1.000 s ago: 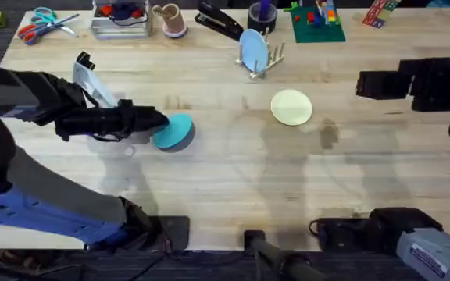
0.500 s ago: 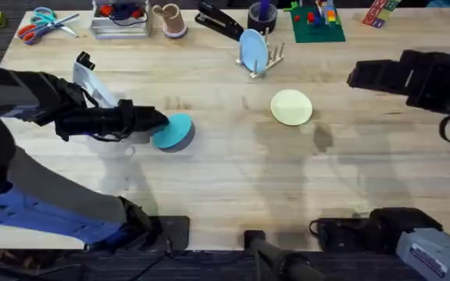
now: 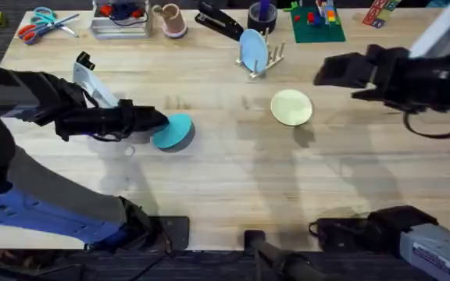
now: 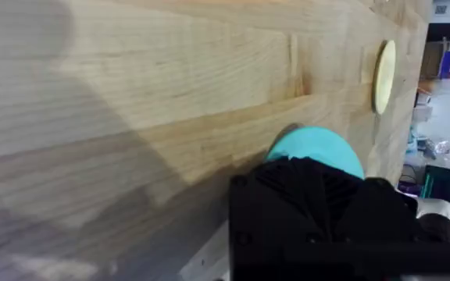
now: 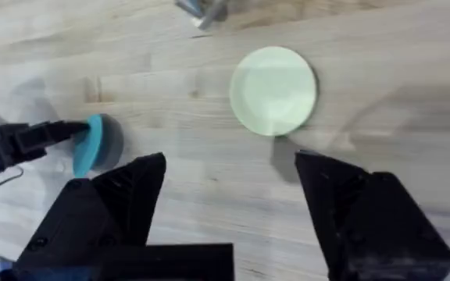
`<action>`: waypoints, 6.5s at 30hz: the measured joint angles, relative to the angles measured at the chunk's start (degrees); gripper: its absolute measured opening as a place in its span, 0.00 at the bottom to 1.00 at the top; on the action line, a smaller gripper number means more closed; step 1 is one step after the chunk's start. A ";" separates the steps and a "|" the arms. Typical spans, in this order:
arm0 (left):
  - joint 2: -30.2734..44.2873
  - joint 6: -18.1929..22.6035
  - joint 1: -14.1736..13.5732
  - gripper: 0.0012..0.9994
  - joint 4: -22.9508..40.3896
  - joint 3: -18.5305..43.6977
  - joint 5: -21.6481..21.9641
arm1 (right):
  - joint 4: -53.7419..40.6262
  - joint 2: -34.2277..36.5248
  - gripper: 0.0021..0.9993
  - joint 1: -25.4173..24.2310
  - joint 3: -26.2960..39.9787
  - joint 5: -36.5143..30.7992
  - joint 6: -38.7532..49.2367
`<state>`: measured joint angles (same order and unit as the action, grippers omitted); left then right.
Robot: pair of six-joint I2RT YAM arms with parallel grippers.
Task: Pick up the plates from the table one by one and place each into a slot on the dish rack.
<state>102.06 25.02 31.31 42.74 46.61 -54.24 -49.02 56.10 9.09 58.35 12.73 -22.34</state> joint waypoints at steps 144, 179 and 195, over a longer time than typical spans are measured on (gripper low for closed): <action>-28.12 -4.75 -5.85 0.04 6.73 6.04 8.41 | 31.81 28.04 0.03 38.21 0.87 -13.41 -34.05; -44.04 -20.79 -46.66 0.60 30.14 23.85 50.05 | -11.05 20.26 0.03 24.10 29.42 -14.47 32.33; -44.04 -21.11 -46.66 1.00 29.92 23.85 51.06 | -11.44 23.47 0.03 21.66 34.93 -19.19 38.72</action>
<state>58.02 3.90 -15.35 72.66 70.46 -3.18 -60.47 79.57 30.74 93.28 -6.46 16.38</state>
